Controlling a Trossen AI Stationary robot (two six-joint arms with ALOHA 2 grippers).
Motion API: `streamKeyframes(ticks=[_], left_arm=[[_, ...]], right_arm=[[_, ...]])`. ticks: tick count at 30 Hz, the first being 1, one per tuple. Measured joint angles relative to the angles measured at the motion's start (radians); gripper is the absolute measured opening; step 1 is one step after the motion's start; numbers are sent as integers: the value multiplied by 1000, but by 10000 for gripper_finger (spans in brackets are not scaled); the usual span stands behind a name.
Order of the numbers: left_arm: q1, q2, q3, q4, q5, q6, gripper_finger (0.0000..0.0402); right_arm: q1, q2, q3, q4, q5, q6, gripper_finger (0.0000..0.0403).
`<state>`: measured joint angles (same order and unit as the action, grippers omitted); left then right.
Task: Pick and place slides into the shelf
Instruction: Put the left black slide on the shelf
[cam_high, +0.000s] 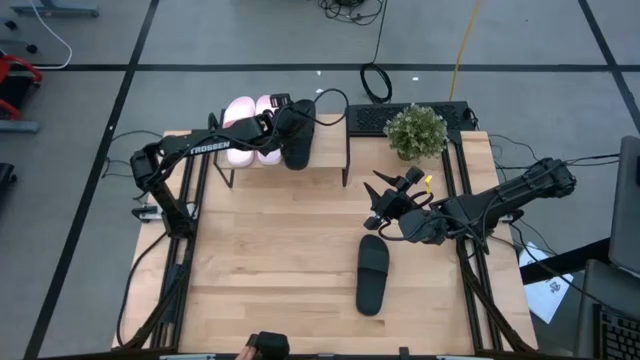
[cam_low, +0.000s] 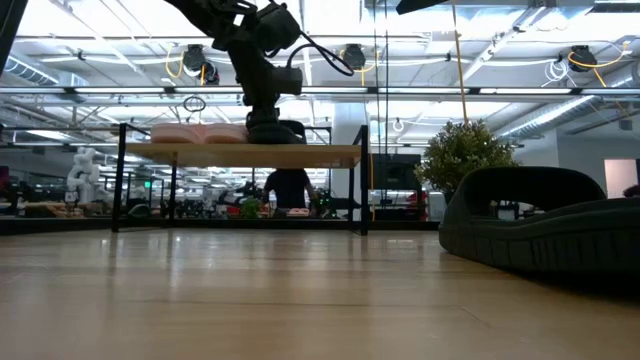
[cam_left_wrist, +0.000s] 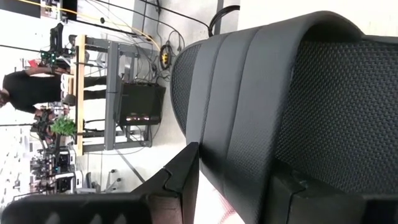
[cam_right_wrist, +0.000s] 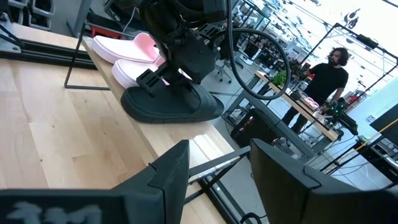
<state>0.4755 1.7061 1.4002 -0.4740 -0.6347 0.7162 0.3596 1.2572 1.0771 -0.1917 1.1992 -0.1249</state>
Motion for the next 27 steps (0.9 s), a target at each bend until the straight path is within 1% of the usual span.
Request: streamKeyframes(ticks=[27], left_arm=[[-1, -1, 0, 3, 5, -19, 125]], right_arm=[[0, 0, 0, 0, 0, 0, 160]])
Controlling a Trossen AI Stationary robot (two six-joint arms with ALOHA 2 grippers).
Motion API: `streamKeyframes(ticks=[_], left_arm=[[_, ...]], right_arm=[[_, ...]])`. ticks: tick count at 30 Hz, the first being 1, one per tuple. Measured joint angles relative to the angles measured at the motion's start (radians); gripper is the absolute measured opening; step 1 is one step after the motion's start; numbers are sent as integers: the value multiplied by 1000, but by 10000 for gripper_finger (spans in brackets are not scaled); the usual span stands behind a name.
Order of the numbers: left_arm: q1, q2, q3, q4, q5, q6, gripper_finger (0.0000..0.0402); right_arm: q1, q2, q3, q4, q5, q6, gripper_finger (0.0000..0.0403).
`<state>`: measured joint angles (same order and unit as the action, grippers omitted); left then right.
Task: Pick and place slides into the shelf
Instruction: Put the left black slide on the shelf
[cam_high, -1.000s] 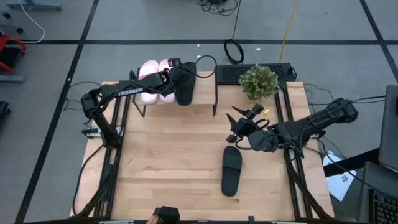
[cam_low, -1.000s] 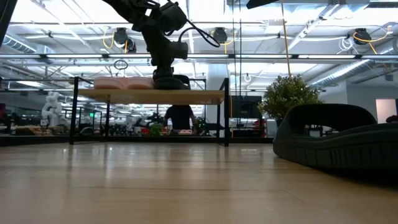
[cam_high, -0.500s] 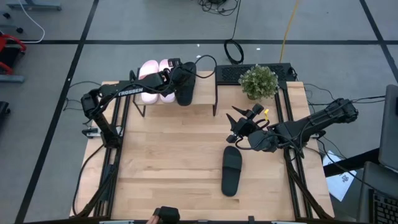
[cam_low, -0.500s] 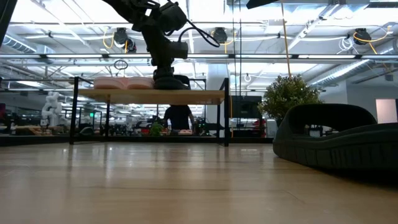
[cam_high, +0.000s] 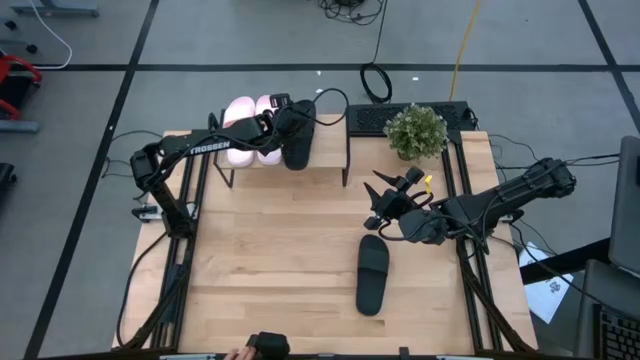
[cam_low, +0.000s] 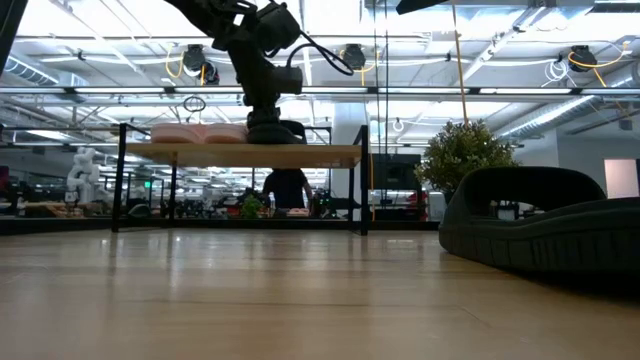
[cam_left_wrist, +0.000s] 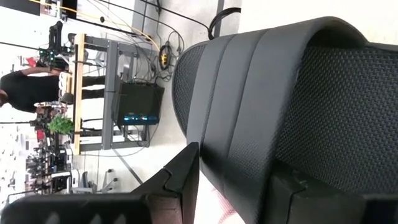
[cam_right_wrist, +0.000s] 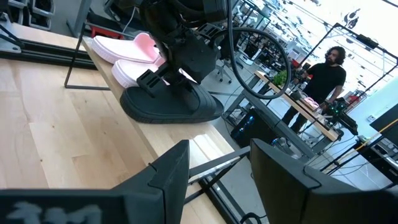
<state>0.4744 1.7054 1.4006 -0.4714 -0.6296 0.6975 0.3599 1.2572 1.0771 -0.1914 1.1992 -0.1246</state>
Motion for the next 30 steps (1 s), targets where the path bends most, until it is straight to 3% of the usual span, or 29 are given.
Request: streamKeyframes(ticks=[5, 11, 30], left_arm=[[-13, 0, 0, 3, -3, 4, 125], [-32, 0, 0, 4, -83, 28, 125], [-42, 0, 1, 56, -44, 82, 124]], right_arm=[[0, 0, 0, 0, 0, 0, 160], [0, 0, 0, 0, 0, 0, 160], [0, 0, 0, 0, 0, 0, 160]])
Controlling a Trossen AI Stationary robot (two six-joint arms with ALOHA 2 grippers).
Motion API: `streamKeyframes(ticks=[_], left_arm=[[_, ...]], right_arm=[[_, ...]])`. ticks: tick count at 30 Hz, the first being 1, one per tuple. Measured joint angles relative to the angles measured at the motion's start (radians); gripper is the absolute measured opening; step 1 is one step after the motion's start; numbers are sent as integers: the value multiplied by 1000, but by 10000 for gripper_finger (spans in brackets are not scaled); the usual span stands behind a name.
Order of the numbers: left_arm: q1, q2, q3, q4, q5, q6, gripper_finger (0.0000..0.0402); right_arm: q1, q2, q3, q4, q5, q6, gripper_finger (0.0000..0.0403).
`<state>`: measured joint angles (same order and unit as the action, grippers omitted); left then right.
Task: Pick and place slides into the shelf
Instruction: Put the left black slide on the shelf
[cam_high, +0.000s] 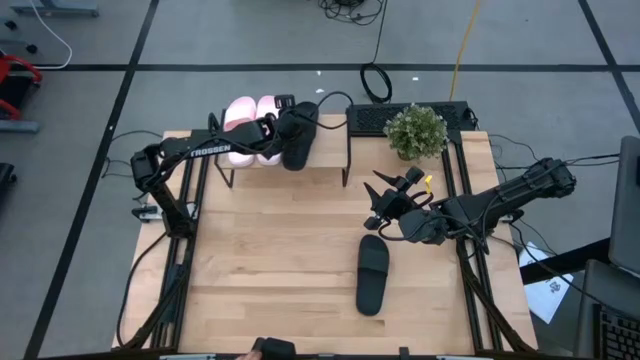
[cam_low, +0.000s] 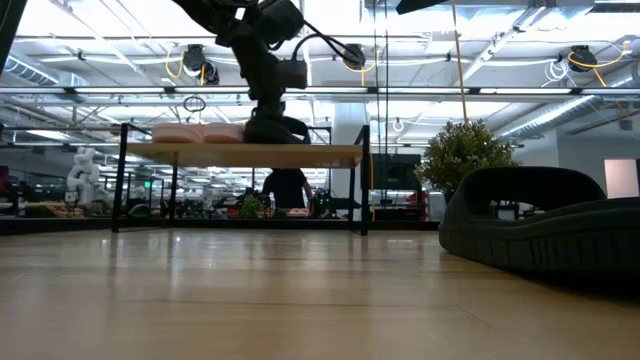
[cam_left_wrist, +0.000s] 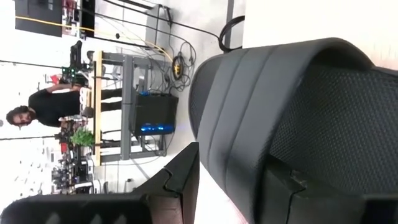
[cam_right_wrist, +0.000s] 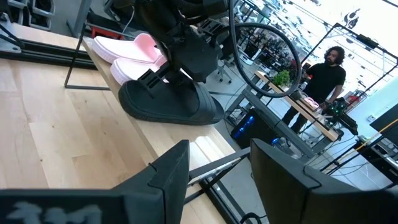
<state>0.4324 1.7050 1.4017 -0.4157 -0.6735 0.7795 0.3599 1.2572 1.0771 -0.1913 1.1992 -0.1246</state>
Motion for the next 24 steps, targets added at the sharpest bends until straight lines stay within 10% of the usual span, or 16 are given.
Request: streamKeyframes(ticks=[9, 24], left_arm=[[31, 0, 0, 20, 53, -69, 138], [38, 0, 0, 18, 74, -134, 280]], right_arm=[[0, 0, 0, 0, 0, 0, 160], [0, 0, 0, 0, 0, 0, 160]])
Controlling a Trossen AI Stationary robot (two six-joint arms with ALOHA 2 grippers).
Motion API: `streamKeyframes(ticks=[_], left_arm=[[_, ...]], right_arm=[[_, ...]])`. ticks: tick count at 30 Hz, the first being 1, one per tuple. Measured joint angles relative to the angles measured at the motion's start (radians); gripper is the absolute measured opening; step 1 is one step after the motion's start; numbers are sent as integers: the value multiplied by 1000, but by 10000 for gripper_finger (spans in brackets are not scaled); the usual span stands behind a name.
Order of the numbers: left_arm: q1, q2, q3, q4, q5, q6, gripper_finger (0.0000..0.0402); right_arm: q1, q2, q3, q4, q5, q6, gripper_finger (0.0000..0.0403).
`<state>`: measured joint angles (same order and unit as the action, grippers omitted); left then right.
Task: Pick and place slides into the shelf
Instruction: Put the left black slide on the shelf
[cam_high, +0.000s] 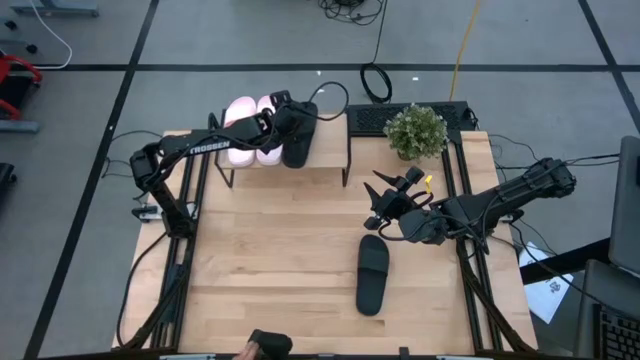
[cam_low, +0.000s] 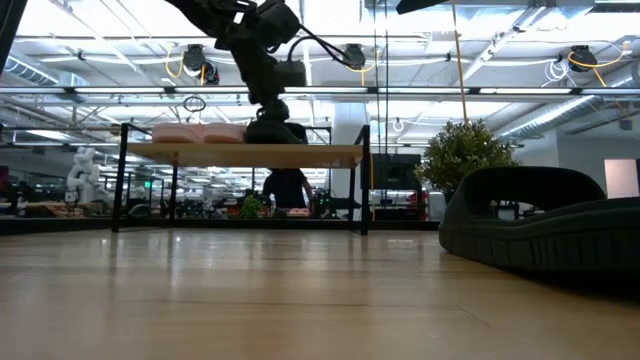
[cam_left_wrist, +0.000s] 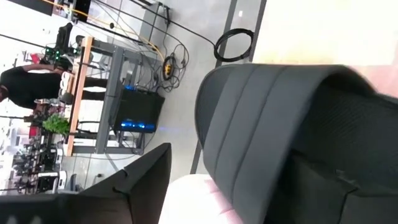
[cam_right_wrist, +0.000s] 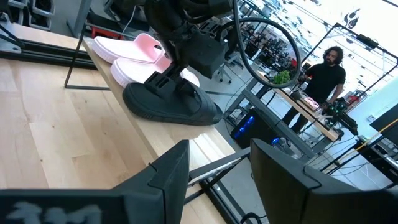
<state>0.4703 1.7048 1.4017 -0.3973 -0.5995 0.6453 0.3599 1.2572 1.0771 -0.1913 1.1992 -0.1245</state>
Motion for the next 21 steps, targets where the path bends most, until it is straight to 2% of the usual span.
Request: streamKeyframes(ticks=[4, 21], left_arm=[[-3, 0, 0, 0, -1, 0, 287], [-7, 0, 0, 33, -31, -111, 274]], right_arm=[[0, 0, 0, 0, 0, 0, 160], [0, 0, 0, 0, 0, 7, 160]])
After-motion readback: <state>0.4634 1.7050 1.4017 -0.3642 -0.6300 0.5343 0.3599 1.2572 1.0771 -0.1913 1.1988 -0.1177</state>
